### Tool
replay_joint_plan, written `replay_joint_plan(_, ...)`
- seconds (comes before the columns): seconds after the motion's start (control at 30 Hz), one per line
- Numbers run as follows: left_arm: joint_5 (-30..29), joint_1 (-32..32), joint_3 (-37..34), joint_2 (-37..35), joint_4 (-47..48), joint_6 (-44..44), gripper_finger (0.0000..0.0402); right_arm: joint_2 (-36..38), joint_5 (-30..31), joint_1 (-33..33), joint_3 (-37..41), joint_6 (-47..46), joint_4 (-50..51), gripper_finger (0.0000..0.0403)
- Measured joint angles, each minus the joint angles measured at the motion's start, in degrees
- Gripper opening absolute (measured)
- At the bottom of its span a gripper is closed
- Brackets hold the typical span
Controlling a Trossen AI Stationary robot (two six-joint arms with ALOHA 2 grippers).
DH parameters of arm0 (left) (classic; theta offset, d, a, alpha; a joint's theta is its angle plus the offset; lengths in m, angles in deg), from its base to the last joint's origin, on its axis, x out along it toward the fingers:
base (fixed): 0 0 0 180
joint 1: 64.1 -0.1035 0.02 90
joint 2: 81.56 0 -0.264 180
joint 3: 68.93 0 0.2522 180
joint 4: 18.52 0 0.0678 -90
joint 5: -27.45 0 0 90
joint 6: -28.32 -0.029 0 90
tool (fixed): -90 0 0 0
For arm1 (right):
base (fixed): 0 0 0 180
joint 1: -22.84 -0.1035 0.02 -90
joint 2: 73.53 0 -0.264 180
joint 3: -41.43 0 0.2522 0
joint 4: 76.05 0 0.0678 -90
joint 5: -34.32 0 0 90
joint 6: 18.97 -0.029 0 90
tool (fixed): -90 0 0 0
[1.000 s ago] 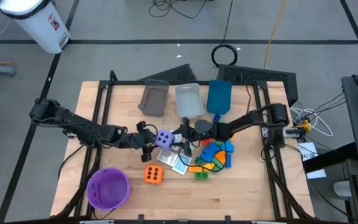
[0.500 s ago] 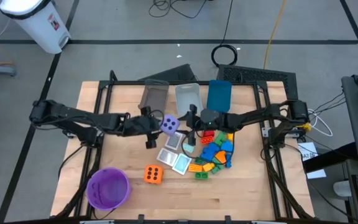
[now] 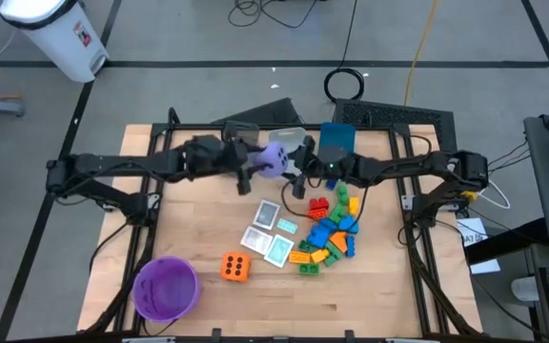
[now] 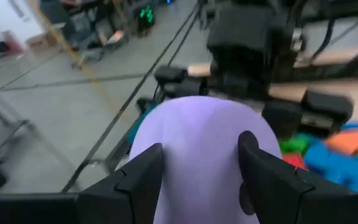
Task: Pick & Place Toys
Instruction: Put the purple dice into the gray bin
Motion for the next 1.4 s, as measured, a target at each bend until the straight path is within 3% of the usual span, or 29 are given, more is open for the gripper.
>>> replay_joint_plan(0.4, 9.5, -7.0, -0.2, 11.7, -15.9, 2.5, 0.0213, -0.3, 1.6, 4.4, 0.3, 1.4, 2.1, 0.0223)
replay_joint_plan(0.57, 10.2, -8.0, -0.3, 15.9, -20.7, 2.9, 0.0213, -0.1, 3.2, 6.7, 0.3, 1.7, 5.5, 0.0223)
replay_joint_plan(1.07, 10.7, -9.3, -0.4, 22.8, -20.2, 10.6, 0.0213, -0.1, 3.1, 9.6, 0.4, 1.7, 17.6, 0.0224)
replay_joint_plan(1.4, 9.3, -9.4, -0.6, 25.0, -17.5, 12.4, 0.0213, 0.0, 3.0, 10.4, 4.7, 3.2, 15.6, 0.0224)
